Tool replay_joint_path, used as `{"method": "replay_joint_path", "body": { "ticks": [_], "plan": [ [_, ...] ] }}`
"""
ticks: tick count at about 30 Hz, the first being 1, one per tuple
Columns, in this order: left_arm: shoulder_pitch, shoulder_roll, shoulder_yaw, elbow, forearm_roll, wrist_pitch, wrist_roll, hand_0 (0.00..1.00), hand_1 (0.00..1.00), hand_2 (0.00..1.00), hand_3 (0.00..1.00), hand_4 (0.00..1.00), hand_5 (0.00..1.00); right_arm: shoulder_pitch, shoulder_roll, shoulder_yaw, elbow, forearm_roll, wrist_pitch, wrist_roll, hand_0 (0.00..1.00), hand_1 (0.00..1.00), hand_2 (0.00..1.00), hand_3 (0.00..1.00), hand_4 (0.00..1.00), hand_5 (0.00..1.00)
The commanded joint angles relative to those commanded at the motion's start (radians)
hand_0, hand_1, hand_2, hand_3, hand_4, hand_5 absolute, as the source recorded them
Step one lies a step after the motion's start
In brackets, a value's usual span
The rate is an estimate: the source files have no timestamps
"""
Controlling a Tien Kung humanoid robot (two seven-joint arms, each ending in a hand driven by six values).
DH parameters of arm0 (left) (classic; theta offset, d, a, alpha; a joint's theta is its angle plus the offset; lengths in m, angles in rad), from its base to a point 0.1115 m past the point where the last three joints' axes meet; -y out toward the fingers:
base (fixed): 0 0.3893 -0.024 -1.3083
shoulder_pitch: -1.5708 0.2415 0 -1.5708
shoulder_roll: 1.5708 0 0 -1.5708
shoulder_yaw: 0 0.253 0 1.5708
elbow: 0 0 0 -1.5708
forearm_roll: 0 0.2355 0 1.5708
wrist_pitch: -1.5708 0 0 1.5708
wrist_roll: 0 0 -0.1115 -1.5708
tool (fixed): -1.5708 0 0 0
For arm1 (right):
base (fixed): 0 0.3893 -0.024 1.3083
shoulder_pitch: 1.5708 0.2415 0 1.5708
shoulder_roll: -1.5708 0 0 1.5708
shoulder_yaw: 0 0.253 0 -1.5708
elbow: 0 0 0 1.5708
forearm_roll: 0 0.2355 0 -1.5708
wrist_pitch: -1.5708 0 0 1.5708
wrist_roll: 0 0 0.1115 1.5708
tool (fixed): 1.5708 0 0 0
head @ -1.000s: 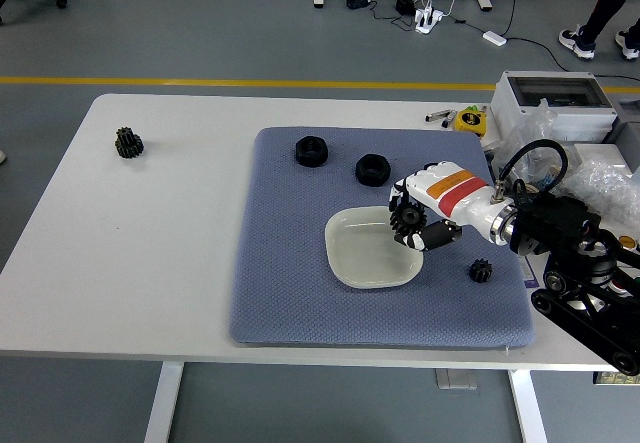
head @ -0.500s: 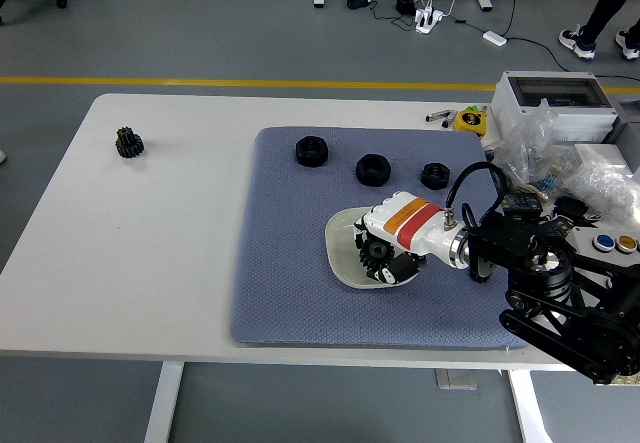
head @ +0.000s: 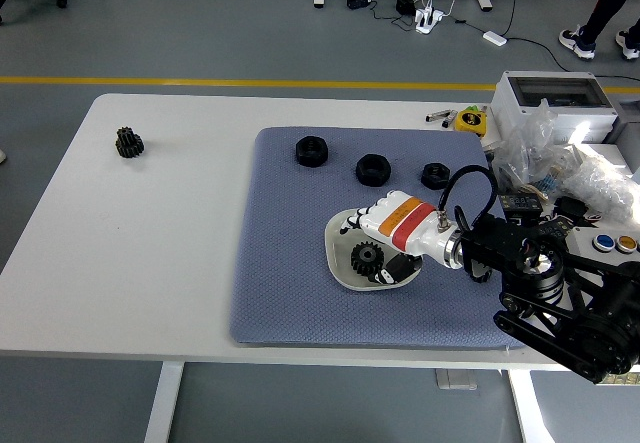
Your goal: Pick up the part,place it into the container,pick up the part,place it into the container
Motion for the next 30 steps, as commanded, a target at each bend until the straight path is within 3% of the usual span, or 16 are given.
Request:
{"method": "replay_joint_path", "body": {
  "ticks": [5,12,13,17,22,24,25,30],
  "plan": [
    [0.001,0.0,0.0,0.0,0.001,0.0,0.0,0.651,0.647,0.62,0.556,0.593,0.499,-0.008,-0.013,0.028,0.017,0.002,-0.003,-0.001,0.3,0.526,0.771,0.888,0.998,0.378],
    [-0.005,0.0,0.01,0.001,-0.015,0.003,-0.004,0.652,0.646,0.621,0.556,0.593,0.499,-0.024,-0.072,0.141,0.053,0.029,0.015,-0.004,0.299,0.524,0.763,0.865,0.998,0.399],
    [-0.005,0.0,0.011,0.001,-0.018,0.003,-0.005,0.652,0.646,0.619,0.555,0.593,0.499,-0.027,-0.085,0.16,0.057,0.05,0.023,0.0,0.312,0.52,0.718,0.791,0.998,0.381],
    [-0.008,0.0,0.016,0.001,-0.025,0.005,-0.008,0.652,0.646,0.619,0.555,0.593,0.499,-0.051,-0.141,0.219,0.08,0.154,0.053,0.023,0.312,0.52,0.718,0.791,0.998,0.381],
    [-0.009,0.0,0.017,0.002,-0.026,0.005,-0.009,0.652,0.647,0.618,0.555,0.593,0.499,-0.087,-0.202,0.269,0.098,0.182,0.117,0.026,0.361,0.53,0.705,0.76,0.998,0.382],
    [-0.008,0.0,0.016,0.002,-0.026,0.005,-0.009,0.652,0.647,0.618,0.555,0.593,0.499,-0.101,-0.219,0.273,0.106,0.185,0.133,0.025,0.361,0.53,0.705,0.76,0.998,0.382],
    [-0.007,-0.001,0.016,0.002,-0.026,0.005,-0.008,0.652,0.647,0.62,0.555,0.593,0.499,-0.111,-0.228,0.274,0.114,0.183,0.143,0.025,0.363,0.533,0.689,0.689,0.998,0.368],
    [-0.007,-0.002,0.014,0.002,-0.021,0.004,-0.007,0.652,0.647,0.62,0.555,0.593,0.499,-0.148,-0.245,0.273,0.132,0.182,0.154,0.025,0.363,0.533,0.689,0.689,0.998,0.368]
  ]
}}
